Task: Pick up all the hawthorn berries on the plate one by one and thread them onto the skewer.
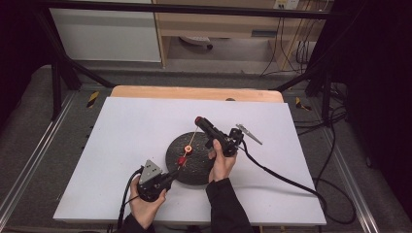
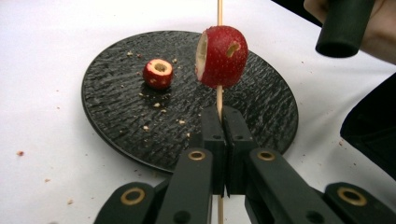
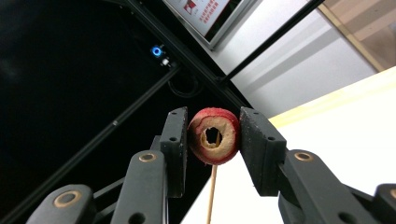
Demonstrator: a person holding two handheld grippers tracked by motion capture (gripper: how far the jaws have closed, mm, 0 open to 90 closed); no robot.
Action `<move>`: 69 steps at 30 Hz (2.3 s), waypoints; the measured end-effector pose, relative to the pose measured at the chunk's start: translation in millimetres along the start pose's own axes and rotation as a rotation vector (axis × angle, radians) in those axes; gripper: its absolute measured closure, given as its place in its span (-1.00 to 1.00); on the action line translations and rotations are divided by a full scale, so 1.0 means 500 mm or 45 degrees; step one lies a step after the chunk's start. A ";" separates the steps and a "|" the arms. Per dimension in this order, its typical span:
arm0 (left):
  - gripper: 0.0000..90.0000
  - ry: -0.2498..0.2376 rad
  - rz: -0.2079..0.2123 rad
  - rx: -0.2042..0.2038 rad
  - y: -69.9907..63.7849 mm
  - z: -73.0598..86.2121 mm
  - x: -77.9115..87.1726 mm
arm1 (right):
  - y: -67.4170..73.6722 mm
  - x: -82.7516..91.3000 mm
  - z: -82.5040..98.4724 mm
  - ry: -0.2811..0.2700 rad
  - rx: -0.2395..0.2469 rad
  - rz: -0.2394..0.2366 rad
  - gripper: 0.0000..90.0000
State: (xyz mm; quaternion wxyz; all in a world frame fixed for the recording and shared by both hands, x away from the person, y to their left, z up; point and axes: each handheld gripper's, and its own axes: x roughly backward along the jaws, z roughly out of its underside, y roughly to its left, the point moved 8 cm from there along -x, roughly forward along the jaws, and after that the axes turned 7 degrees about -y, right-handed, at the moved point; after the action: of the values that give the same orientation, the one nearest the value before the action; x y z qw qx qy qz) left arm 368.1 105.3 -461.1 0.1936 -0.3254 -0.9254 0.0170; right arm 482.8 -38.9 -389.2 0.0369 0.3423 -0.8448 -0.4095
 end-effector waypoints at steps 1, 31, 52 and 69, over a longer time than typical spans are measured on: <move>0.98 -0.002 0.005 0.002 0.001 -0.003 0.002 | -0.001 0.000 0.002 0.013 0.017 0.002 0.42; 0.98 -0.033 0.017 0.045 -0.020 -0.007 -0.008 | -0.002 0.012 0.001 -0.031 0.049 -0.029 0.42; 0.98 -0.027 0.009 0.008 0.000 -0.031 -0.014 | -0.010 0.013 0.032 0.104 -0.051 -0.044 0.43; 0.98 -0.015 0.039 -0.008 0.006 -0.074 -0.050 | 0.001 0.033 0.064 0.210 0.030 -0.052 0.42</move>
State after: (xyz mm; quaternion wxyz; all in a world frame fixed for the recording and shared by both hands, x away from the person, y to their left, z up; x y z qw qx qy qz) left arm 401.3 88.8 -435.9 0.1871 -0.3398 -0.9215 0.0190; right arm 459.1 -27.3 -413.5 0.0939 0.3925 -0.8364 -0.3708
